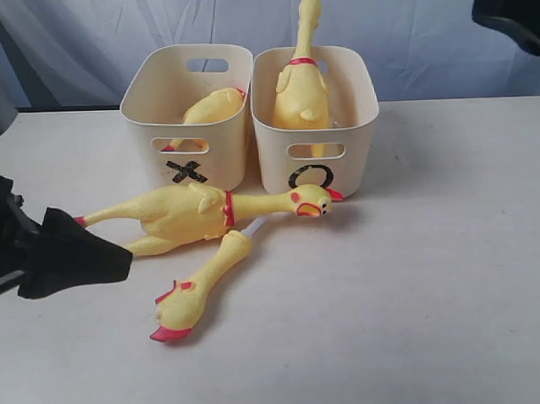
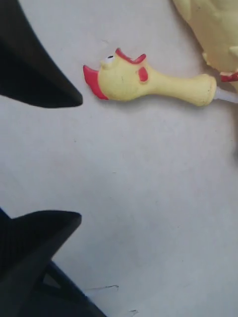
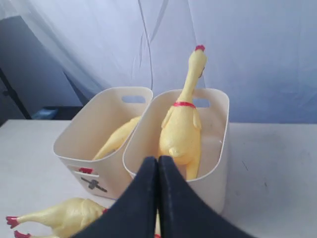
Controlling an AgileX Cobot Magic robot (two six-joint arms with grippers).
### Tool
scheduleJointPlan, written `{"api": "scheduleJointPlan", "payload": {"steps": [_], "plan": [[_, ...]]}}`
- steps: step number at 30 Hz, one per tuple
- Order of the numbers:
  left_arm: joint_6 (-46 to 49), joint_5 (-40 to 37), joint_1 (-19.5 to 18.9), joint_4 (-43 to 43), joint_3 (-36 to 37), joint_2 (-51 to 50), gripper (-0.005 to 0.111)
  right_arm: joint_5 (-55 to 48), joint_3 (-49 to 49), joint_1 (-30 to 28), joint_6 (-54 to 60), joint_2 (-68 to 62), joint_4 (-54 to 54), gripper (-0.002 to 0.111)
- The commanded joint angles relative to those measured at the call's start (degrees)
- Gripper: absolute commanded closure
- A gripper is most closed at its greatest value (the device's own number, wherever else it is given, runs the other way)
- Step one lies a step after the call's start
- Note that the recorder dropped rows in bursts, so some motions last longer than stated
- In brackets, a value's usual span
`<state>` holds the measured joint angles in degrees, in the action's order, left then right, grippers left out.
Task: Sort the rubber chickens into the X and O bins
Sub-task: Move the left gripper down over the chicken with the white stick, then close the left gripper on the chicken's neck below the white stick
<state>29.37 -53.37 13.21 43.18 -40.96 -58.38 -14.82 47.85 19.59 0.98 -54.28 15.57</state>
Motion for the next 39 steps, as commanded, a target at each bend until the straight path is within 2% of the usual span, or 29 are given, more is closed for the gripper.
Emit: {"api": "scheduleJointPlan", "payload": {"steps": [1, 6, 12, 16, 19, 30, 34, 39], "plan": [[-0.7, 1.4, 0.0, -5.9, 0.1, -0.3, 0.049, 0.6, -0.8, -0.2, 0.5, 2.8, 1.5, 0.109], [4.4, 5.5, 0.0, -10.8, 0.1, -0.3, 0.049, -0.8, -0.8, -0.2, 0.7, 5.0, 1.3, 0.109], [10.1, 10.9, 0.0, -10.0, 0.1, -1.1, 0.049, -2.4, -0.8, -0.2, 0.9, 8.2, 1.3, 0.109], [13.6, 12.1, 0.3, -6.0, 0.1, -4.6, 0.049, -2.7, -0.8, -0.2, 2.0, 9.7, 1.3, 0.109], [15.7, 13.5, 2.6, -4.2, 0.1, -8.9, 0.049, -3.0, -0.8, -0.2, 2.0, 10.6, 1.3, 0.109], [15.9, 21.2, 11.9, -5.8, 0.1, -23.9, 0.049, -3.9, -0.8, -0.2, 2.3, 11.4, 1.3, 0.109], [15.9, 25.4, 12.7, -5.8, -0.3, -28.4, 0.049, -4.0, -0.8, -0.2, 2.3, 11.4, 1.3, 0.109], [15.9, 26.4, 12.7, -5.7, -2.8, -32.9, 0.049, -4.0, -0.8, -0.2, 2.3, 11.4, 1.4, 0.109]]}}
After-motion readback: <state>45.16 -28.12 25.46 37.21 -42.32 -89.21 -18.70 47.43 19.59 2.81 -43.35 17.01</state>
